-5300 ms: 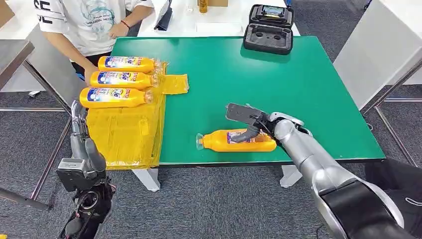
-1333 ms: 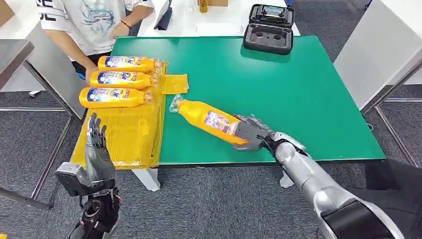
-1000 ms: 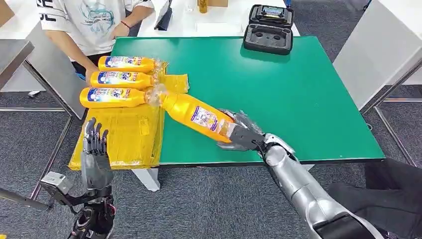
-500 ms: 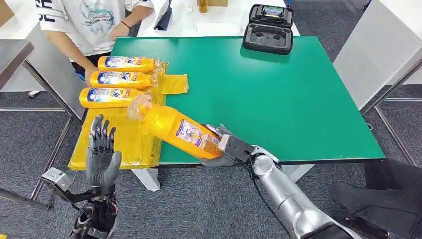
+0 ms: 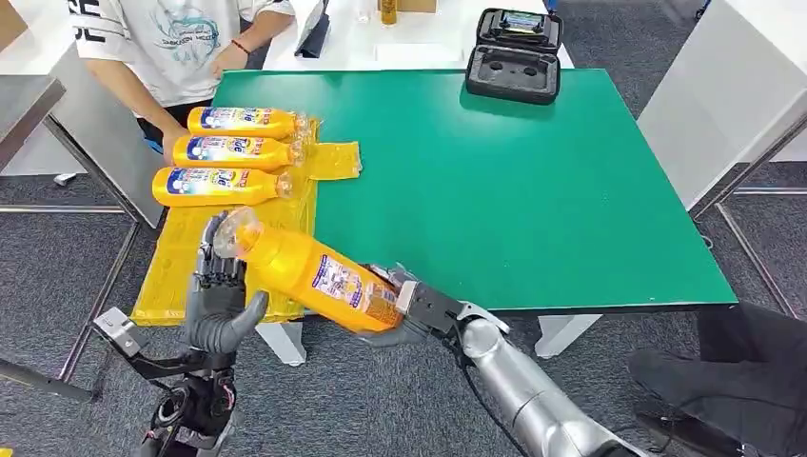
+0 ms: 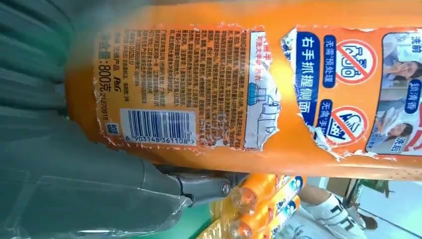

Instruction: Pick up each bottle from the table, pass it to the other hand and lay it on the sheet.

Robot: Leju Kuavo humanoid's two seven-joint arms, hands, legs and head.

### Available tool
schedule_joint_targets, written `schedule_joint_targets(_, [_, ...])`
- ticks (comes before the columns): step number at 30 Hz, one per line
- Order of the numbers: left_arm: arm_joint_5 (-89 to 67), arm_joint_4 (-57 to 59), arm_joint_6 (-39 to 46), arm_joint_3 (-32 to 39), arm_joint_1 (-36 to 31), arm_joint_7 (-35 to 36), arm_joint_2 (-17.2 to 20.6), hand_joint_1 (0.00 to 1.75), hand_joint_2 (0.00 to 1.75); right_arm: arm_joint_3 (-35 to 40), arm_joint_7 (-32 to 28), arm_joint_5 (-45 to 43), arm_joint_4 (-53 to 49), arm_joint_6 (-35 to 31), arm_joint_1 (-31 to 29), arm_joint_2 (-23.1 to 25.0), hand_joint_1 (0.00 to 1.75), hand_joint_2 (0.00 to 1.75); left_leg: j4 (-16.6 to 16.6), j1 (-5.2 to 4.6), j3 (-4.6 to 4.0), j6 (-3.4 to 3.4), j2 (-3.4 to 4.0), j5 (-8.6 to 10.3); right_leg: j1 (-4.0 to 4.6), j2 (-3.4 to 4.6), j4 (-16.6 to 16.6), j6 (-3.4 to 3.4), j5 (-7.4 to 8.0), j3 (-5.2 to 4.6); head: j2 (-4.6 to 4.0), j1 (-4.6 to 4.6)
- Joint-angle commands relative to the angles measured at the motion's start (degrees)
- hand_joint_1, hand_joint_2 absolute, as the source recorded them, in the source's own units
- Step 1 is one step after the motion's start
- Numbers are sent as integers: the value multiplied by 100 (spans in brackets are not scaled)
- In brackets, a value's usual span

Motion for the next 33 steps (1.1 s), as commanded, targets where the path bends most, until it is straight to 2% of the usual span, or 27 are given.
schedule_joint_targets(1, [606, 191, -1420, -654, -22, 208, 350, 0, 175, 6, -11, -267, 63, -6, -224, -295, 168, 175, -4, 4, 13, -9, -1, -3, 4, -2, -4, -9, -4, 14, 0, 0])
schedule_joint_targets(2, [658, 231, -1558, -661, -6, 187, 369, 0, 175, -12, -11, -282, 64, 42, -253, -316, 164, 175, -4, 0, 7, -6, -2, 0, 0, -3, -2, -6, -2, 8, 0, -2])
schedule_joint_targets(3, [970, 335, -2066, -706, -17, 295, 391, 0, 175, -11, -11, -271, 36, 60, -270, -325, 164, 175, -4, 7, 18, -12, 1, -5, 8, 0, -6, -11, -4, 20, 0, 0])
schedule_joint_targets(6, [823, 466, -2350, -816, -31, 255, 461, 0, 175, -24, -11, -311, 80, 177, -363, -284, 164, 175, -1, 6, 14, -12, 6, -5, 7, 4, -1, -12, -3, 13, 0, -2])
schedule_joint_targets(8, [517, 548, -2315, -851, -55, 201, 427, 0, 175, 10, -11, -256, 158, 174, -406, -231, 164, 175, -3, 2, 10, -9, 2, -2, 3, 1, -2, -8, -2, 9, 0, 0])
schedule_joint_targets(11, [-169, 712, -1742, -824, -177, 344, 311, 0, 175, 128, -11, -168, 170, 197, -388, -192, 166, 175, -2, 4, 8, -8, 4, -2, 5, 2, -3, -7, -1, 8, 0, 0])
schedule_joint_targets(19, [-365, 1066, -1447, -737, -360, 609, 190, 0, 175, 260, -11, -125, 179, 193, -350, -167, 162, 175, -4, 6, 16, -10, 4, -4, 6, 3, -5, -10, -3, 18, 0, -4])
schedule_joint_targets(23, [-560, 1571, -982, -639, -607, 929, -2, 0, 175, 445, -11, -36, 432, 166, -384, -94, 162, 175, -4, 5, 15, -11, 1, -3, 5, 0, -4, -10, -3, 17, 0, -2])
schedule_joint_targets(24, [-510, 1686, -935, -598, -661, 993, -72, 0, 175, 456, -11, -55, 454, 186, -373, -79, 168, 175, -4, 4, 13, -9, -1, -2, 5, -2, -4, -8, -2, 15, 0, 0])
schedule_joint_targets(25, [-432, 1771, -996, -592, -707, 1014, -102, 0, 175, 477, -11, -45, 464, 181, -357, -87, 162, 175, -4, 8, 21, -13, 0, -4, 9, -1, -7, -12, -3, 23, 0, -2])
schedule_joint_targets(33, [537, 2254, -1792, -530, -1002, 1225, -148, 0, 175, 625, -11, 35, 544, 122, -176, -189, 161, 175, -6, 4, 14, -8, -5, 0, 4, -6, -7, -7, -2, 16, 0, -2])
